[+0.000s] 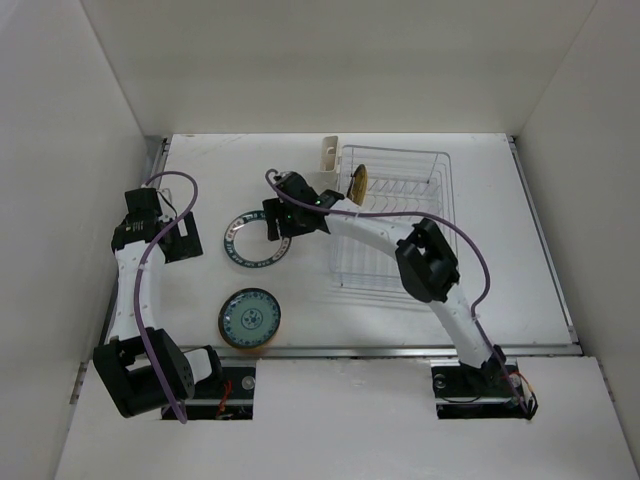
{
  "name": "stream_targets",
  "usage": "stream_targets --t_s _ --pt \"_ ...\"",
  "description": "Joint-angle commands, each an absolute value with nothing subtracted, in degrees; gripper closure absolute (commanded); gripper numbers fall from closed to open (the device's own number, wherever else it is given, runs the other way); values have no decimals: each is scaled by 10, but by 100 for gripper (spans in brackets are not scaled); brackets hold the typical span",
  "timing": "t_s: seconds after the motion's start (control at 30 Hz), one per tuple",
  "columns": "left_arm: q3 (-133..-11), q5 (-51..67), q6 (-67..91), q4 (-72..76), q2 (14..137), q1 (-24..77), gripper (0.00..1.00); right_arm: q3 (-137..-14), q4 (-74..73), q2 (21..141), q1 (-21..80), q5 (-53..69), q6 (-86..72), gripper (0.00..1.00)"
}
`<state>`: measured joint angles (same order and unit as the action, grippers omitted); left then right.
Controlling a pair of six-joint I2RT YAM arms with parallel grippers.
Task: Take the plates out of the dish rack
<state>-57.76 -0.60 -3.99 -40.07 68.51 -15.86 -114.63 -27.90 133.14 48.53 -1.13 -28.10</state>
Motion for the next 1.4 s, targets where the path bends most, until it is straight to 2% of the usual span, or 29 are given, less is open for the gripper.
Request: stream_targets --t_s 0.0,0.13,0.2,0.27,0.33,0.37,0.57,0.77,0.87,1.0,1.03,1.1,1.23,1.27,1.33,1.37 --pt "-576 4 -44 -404 682 -160 6 -1192 -330 1324 494 -68 -265 25" --pt "-576 4 -49 -404 682 -160 6 -1158 -352 1259 494 -156 -265 25" --pt "-576 10 -49 -404 682 -160 6 -1131 -329 1190 499 -179 -265 25" --pt "-576 10 -49 -404 682 -160 6 -1104 -323 1115 499 -254 -265 25" --pt "-576 10 -49 -404 682 -160 6 -1098 -336 1103 499 -282 -280 25" --pt "-576 10 -49 -404 682 -160 6 -1098 -351 1095 494 -339 -290 25" --pt "-576 15 -49 -404 682 -160 6 -1103 -426 1090 435 -429 -335 25" --pt "-576 15 -54 -404 682 -160 6 -1124 -438 1139 374 -422 -343 25" --pt "-576 15 -54 -404 682 -160 6 -1145 -432 1171 358 -397 -337 29" --pt "-576 15 -54 -404 682 -160 6 -1152 -426 1196 345 -384 -337 41" --pt "-576 15 -54 -404 682 -160 6 -1152 -426 1201 339 -375 -337 49" --pt "-576 15 -54 -404 682 -160 6 -1152 -426 1209 339 -368 -337 56" --pt "-576 15 -54 -404 682 -160 6 -1138 -412 1209 339 -353 -325 77" --pt "-576 15 -54 -404 682 -160 6 -1133 -412 1204 339 -363 -325 89" --pt "-576 15 -54 -404 682 -160 6 -1128 -418 1186 347 -401 -325 99" --pt "-576 15 -54 -404 682 -160 6 -1128 -418 1179 347 -421 -319 100"
